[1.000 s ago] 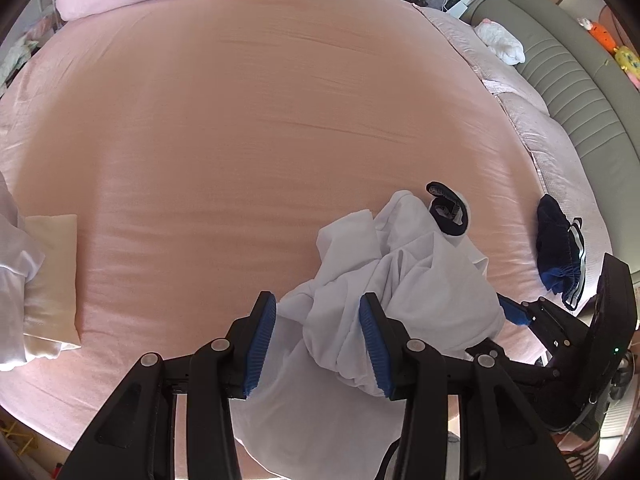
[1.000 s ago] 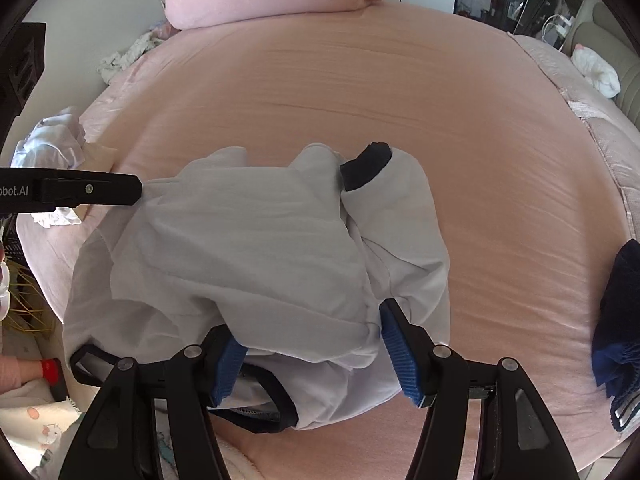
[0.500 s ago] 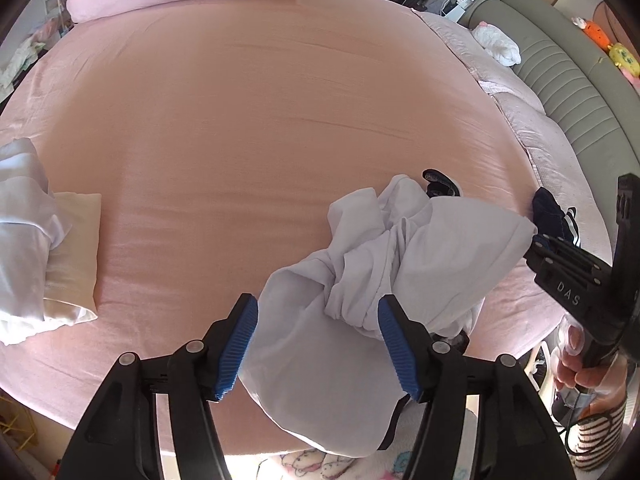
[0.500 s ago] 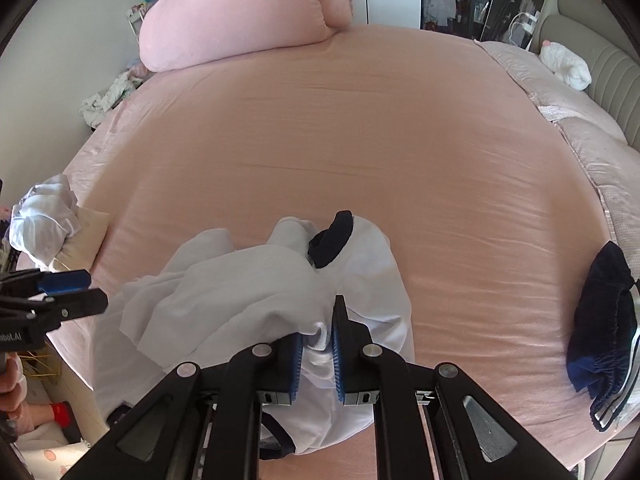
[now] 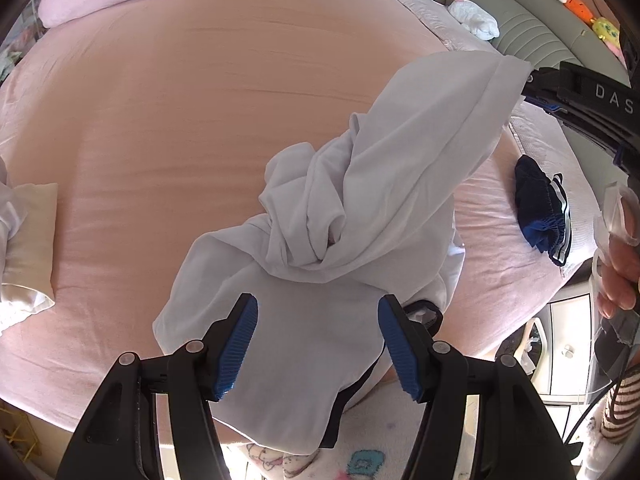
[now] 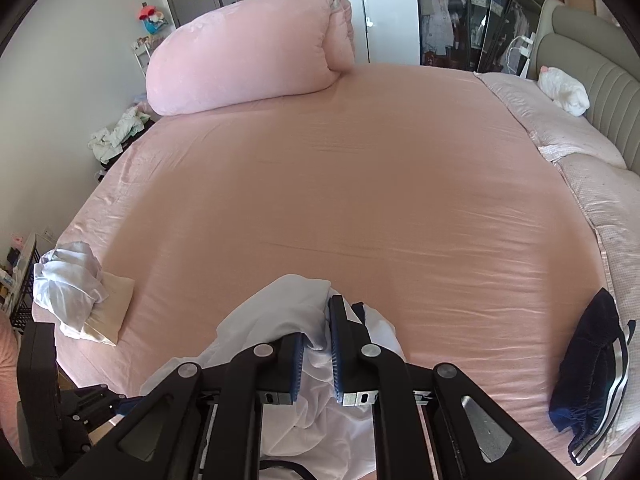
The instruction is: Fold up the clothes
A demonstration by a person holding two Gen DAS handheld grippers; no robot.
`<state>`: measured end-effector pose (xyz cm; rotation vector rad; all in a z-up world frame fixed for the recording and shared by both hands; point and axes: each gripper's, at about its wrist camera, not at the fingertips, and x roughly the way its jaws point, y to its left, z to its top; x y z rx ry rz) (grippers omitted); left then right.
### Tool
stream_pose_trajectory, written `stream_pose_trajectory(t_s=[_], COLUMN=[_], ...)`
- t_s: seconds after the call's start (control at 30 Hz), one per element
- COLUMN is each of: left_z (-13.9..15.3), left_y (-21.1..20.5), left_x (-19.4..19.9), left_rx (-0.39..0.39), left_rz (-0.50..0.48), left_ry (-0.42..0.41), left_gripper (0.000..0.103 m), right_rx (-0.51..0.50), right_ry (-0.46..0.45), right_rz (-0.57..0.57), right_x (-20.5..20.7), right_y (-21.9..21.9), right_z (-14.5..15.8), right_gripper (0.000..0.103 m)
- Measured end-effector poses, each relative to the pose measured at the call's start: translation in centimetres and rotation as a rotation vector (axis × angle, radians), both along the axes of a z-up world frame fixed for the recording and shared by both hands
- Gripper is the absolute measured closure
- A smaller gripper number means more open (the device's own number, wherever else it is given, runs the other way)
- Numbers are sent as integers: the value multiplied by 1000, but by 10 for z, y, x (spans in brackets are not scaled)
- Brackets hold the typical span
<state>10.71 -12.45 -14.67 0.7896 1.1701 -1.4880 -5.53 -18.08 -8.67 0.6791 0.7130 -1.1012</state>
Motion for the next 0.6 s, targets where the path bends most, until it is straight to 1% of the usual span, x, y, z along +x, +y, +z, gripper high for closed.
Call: stream_pose_trajectory(t_s=[0.1,0.2,0.33,0.43,0.6], left_z=[-1,-1,1,1,0], left_y=[-6,-6,-13,-16,-22], left_x=[-3,-6,-7,-6,4], left_rx=[7,6,-14,-28,-47], left_rz=[-1,3,14,31,85], left_ry=[4,0,-1,-22,-22], left_gripper=[43,43,43,43,43], right_rx=[-2,5,14,22,27], right_ry=[-23,-76,-120,-126,-133], right_rz=[-15,20,28,24,20], right_x=[-3,5,3,1,-4], right_y=[0,-7,-3,-2,0], right_z=[11,16,26,32,41], right_gripper=[94,94,94,94,94])
